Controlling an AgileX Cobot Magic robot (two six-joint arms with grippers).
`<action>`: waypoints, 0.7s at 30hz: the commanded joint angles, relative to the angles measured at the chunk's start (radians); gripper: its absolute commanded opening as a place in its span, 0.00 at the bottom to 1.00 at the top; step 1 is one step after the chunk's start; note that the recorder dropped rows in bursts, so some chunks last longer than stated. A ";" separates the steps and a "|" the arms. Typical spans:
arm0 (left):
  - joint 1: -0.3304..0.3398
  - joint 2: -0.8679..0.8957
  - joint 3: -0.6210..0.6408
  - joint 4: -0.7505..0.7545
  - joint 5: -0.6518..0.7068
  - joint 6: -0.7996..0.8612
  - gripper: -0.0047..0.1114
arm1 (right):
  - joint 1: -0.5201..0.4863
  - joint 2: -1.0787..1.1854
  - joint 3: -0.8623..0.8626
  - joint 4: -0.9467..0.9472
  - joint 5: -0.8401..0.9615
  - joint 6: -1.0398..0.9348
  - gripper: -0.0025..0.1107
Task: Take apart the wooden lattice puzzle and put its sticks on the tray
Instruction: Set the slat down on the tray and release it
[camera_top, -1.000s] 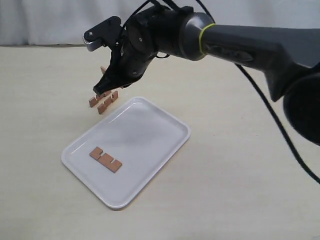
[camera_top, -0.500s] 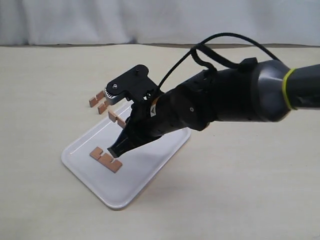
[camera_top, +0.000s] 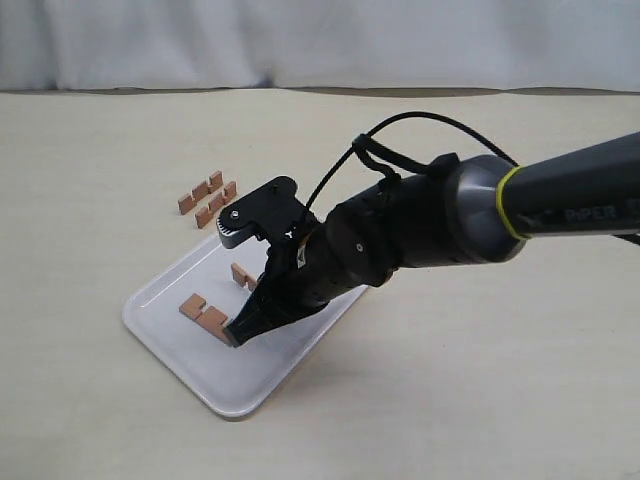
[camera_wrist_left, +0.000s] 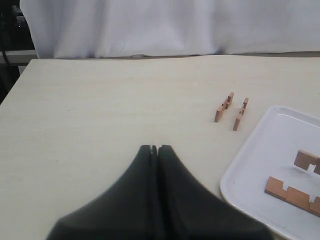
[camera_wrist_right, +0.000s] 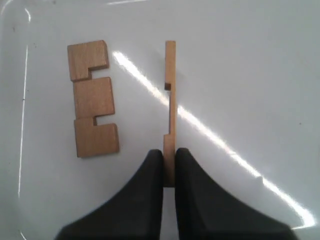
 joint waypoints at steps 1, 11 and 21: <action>0.000 -0.002 0.003 0.001 -0.009 -0.003 0.04 | 0.001 0.003 0.002 0.006 -0.005 0.004 0.11; 0.000 -0.002 0.003 0.001 -0.007 -0.003 0.04 | 0.001 -0.015 0.000 0.006 -0.033 -0.007 0.54; 0.000 -0.002 0.003 0.001 -0.007 -0.003 0.04 | 0.001 -0.088 0.000 0.006 -0.059 -0.007 0.58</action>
